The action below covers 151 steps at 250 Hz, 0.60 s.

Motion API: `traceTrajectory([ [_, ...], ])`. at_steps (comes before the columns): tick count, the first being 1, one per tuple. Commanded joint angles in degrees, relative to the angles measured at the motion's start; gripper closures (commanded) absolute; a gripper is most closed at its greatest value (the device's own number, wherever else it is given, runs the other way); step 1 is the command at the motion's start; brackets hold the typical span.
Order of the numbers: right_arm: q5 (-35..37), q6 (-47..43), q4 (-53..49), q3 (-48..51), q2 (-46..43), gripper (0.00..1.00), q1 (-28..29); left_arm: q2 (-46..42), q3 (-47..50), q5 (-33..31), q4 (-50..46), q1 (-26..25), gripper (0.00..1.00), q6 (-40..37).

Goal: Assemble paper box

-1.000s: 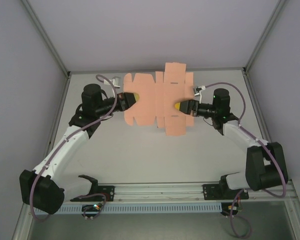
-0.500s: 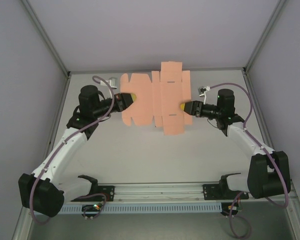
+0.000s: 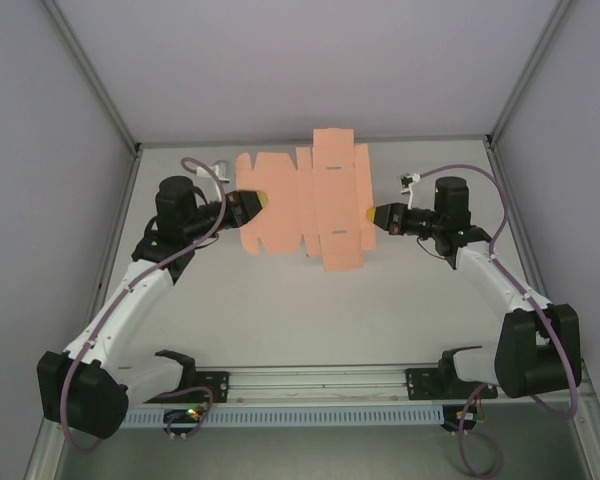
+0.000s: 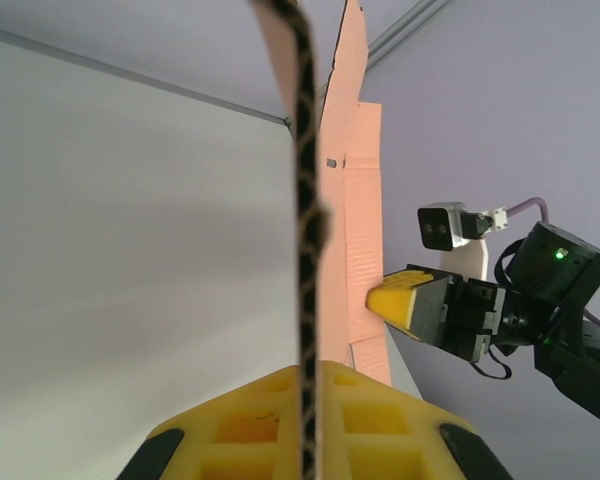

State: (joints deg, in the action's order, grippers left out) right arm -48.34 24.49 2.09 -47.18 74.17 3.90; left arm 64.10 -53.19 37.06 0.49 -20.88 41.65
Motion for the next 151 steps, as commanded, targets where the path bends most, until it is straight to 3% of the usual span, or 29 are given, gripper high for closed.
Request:
traceTrajectory([
  [1, 0.2, -2.7, -0.9, -1.3, -1.9, 1.0, 0.4, -0.9, 0.6, -0.1, 1.0, 0.9, 1.0, 0.3],
  [5, 0.7, -3.3, -1.6, -1.3, -2.1, 1.0, 0.6, -0.9, 0.7, -0.5, 0.5, 1.0, 0.96, 0.1],
  [10, 1.4, -4.4, -2.5, -1.5, -2.3, 1.0, 0.8, -0.8, 0.8, -1.2, -0.4, 1.3, 0.82, 0.0],
  [26, 5.5, -8.7, -8.0, -2.7, -2.9, 1.0, 2.3, -0.9, 1.4, -4.5, -4.0, 2.2, 0.06, -0.3],
  [29, 6.6, -9.5, -9.2, -3.0, -3.0, 1.0, 2.7, -0.8, 1.6, -5.1, -4.8, 2.4, 0.01, -0.4],
  [67, 21.2, -19.7, -22.0, -5.1, -1.7, 1.0, 9.7, -1.4, 5.3, -12.6, -13.2, 6.9, 0.0, -2.0],
  [117, 46.6, -28.3, -27.5, -7.6, 2.8, 1.0, 18.8, 0.7, 3.6, -27.5, -27.5, 8.1, 0.0, -9.2],
  [151, 63.1, -36.9, -26.6, -11.6, 8.6, 1.0, 24.8, 3.4, 2.1, -25.3, -27.7, 8.0, 0.0, -10.4],
])
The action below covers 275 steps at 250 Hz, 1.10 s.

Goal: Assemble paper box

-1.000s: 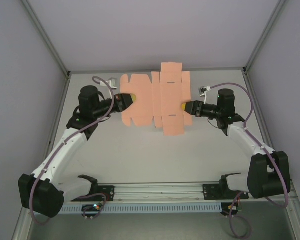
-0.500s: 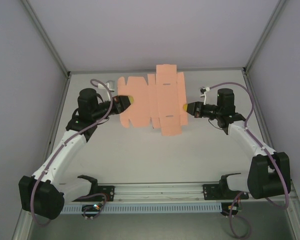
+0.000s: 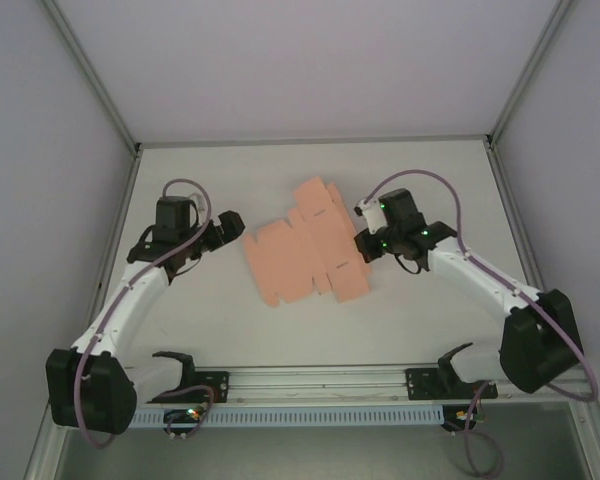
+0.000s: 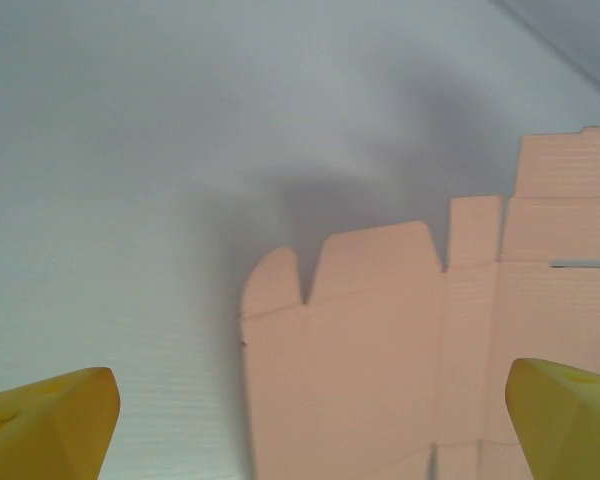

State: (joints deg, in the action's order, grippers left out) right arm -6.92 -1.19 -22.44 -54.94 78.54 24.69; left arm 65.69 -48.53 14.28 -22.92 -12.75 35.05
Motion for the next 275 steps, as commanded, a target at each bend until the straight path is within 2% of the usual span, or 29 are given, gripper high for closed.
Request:
traceTrajectory([
  [1, 22.2, -11.6, -2.0, -3.9, 4.4, 1.0, 4.2, 1.9, -2.5, -2.3, -4.1, -0.1, 0.0, -3.8],
  [34, 38.4, -23.5, 4.8, -5.0, 10.3, 1.0, 10.6, 2.6, -3.6, 1.8, 0.4, -1.7, 0.0, -3.8],
  [56, 41.4, -30.2, 11.7, -4.7, 13.0, 1.0, 12.8, 3.9, -6.8, 1.3, -0.4, -3.7, 0.0, -5.0],
  [106, 32.6, -43.0, 29.5, 1.4, 11.7, 1.0, 15.4, 8.4, -12.4, 6.0, 0.3, -5.8, 0.0, -5.4],
  [130, 30.2, -43.7, 31.2, 2.1, 10.5, 1.0, 16.2, 11.0, -14.1, 9.2, 2.8, -5.8, 0.0, -3.9],
  [146, 30.3, -44.2, 31.1, 2.3, 10.2, 1.0, 16.4, 13.1, -15.7, 12.3, 4.9, -5.9, 0.0, -2.9],
  [182, 32.0, -48.5, 38.8, 5.9, 9.7, 1.0, 18.4, 18.9, -21.5, 17.0, 6.2, -7.2, 0.01, -2.9],
  [215, 30.3, -45.4, 39.1, 6.3, 8.8, 1.0, 18.6, 24.2, -25.8, 21.6, 6.5, -8.6, 0.03, -2.6],
  [275, 17.8, -39.5, 33.1, 6.2, 5.6, 1.0, 16.5, 26.8, -25.3, 25.3, 10.0, -9.0, 0.05, -1.5],
])
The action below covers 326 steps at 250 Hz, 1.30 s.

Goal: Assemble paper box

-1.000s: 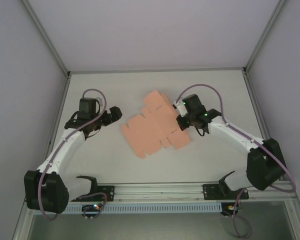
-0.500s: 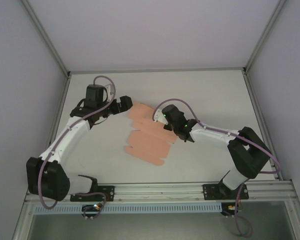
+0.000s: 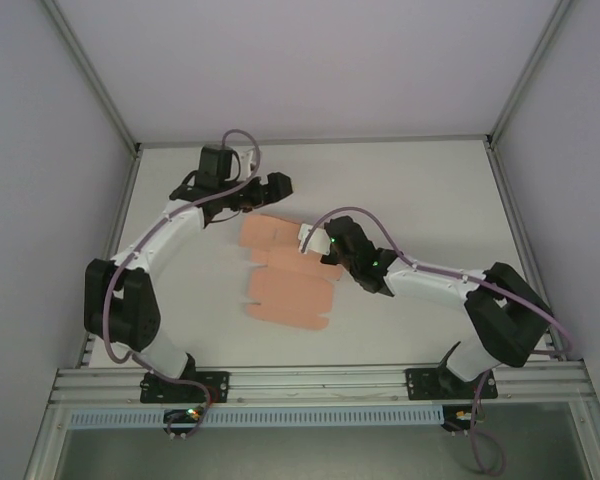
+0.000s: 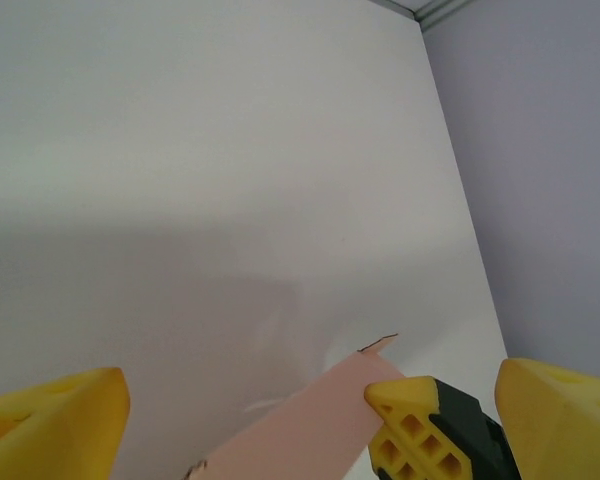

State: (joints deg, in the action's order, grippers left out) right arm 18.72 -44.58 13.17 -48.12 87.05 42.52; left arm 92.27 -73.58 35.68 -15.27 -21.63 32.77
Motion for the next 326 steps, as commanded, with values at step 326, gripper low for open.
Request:
traceTrajectory([
  [326, -20.2, 7.4, -9.0, -0.3, -5.0, 1.0, -7.7, -4.3, 11.8, -1.9, 7.8, 2.4, 0.18, 0.0],
])
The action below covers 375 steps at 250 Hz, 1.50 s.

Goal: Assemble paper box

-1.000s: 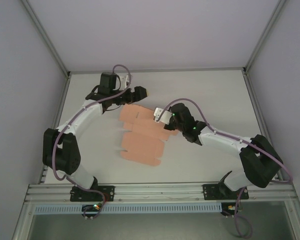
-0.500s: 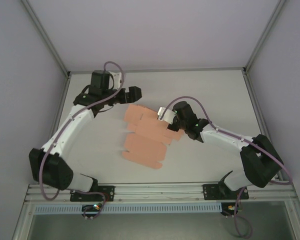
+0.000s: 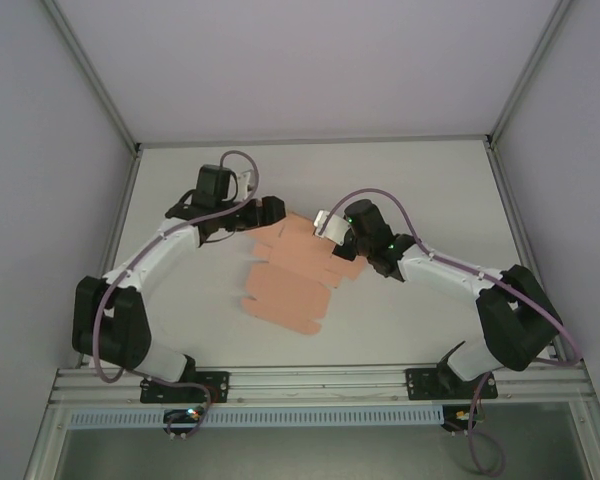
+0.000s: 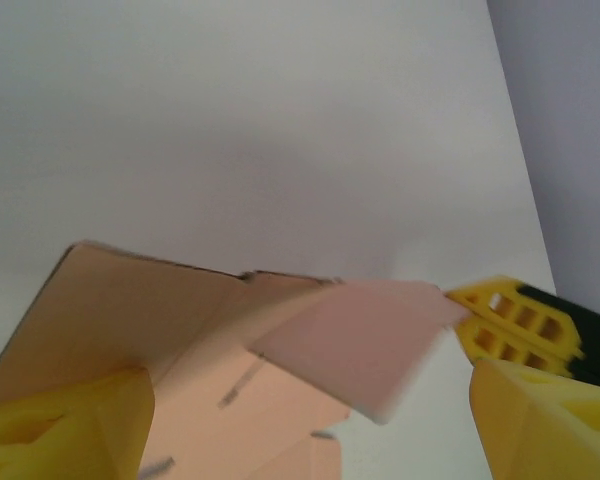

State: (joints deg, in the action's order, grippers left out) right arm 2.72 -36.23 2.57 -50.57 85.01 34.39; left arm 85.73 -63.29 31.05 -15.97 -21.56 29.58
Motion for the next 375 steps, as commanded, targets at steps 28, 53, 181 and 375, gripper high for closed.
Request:
traceTrajectory([
  [28, -5.8, -0.8, 1.9, 2.8, -3.4, 1.0, 0.5, 5.1, 1.7, 7.4, 13.7, 2.3, 0.2, 4.4],
  [53, -3.0, -0.8, 2.1, 2.0, -2.1, 1.0, 0.5, 5.7, 1.2, 8.9, 14.4, 1.5, 0.22, 3.8],
  [181, 3.4, -0.9, 2.6, 1.4, -0.6, 1.0, 0.8, -1.2, -3.0, -1.5, 0.8, -1.6, 0.43, -4.5],
  [375, 7.0, 2.1, 6.2, 3.5, -3.6, 1.0, 5.0, 5.7, -1.9, -5.6, 9.5, -11.7, 0.62, 3.7],
])
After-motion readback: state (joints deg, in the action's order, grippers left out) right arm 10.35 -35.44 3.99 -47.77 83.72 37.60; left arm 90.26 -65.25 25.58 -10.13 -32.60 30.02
